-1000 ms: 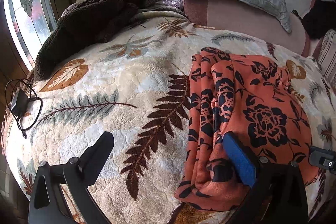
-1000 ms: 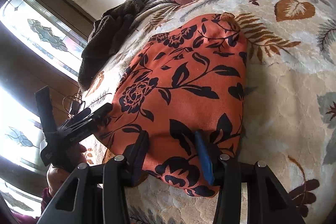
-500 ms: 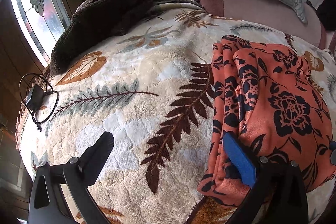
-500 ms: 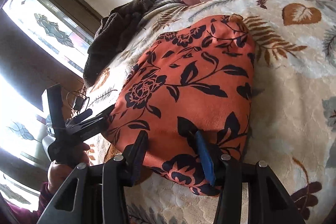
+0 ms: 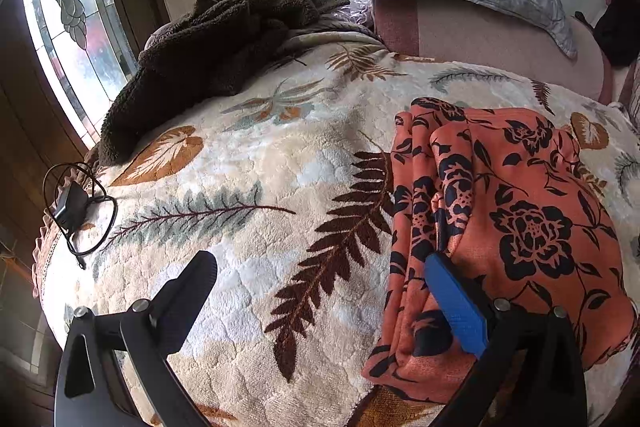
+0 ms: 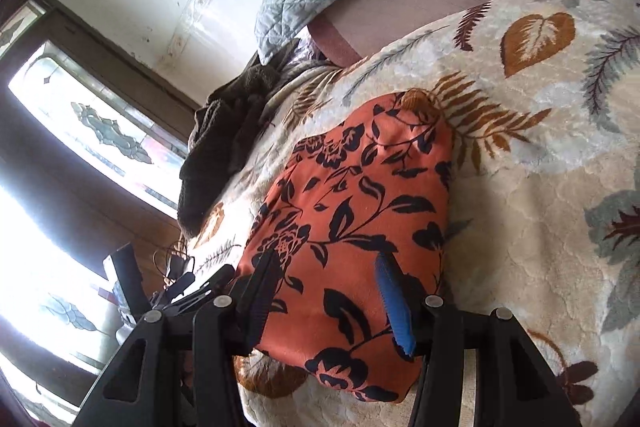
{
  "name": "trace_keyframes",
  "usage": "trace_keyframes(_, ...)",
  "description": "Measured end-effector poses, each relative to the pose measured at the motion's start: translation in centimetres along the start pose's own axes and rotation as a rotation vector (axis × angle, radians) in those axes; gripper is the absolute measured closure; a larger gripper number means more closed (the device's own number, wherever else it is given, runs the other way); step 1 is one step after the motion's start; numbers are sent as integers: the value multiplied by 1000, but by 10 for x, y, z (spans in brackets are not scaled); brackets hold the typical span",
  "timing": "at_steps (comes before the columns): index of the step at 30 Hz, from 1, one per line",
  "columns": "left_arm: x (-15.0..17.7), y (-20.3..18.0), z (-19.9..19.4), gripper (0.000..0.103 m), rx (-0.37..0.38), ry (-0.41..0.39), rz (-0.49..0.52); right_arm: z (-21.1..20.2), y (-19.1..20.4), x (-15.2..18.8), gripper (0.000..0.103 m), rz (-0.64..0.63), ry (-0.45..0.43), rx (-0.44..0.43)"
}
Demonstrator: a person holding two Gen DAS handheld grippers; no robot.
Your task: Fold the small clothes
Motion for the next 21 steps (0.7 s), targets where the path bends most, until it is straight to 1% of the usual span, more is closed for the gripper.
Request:
trace_keyframes(1, -1, -1, -2, 0, -1, -9, 2, -2, -2, -2, 48, 15, -13, 1)
trace_keyframes(5, -6, -8, -7, 0, -4, -31, 13, -10, -11, -6, 42, 60, -54, 24)
trace_keyframes(21, -22, -29, -14, 0, 22, -57, -9, -19, -22, -10, 40, 83, -85, 37)
Point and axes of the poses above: each gripper's, at about its wrist camera, not at the fingertips, and z roughly the way its jaws point, y to its left, x to its underside, the point moved 3 cm from there along z, roughly the way its jaws point, and after that the axes turned 2 degrees about z, right-handed, at the moved point
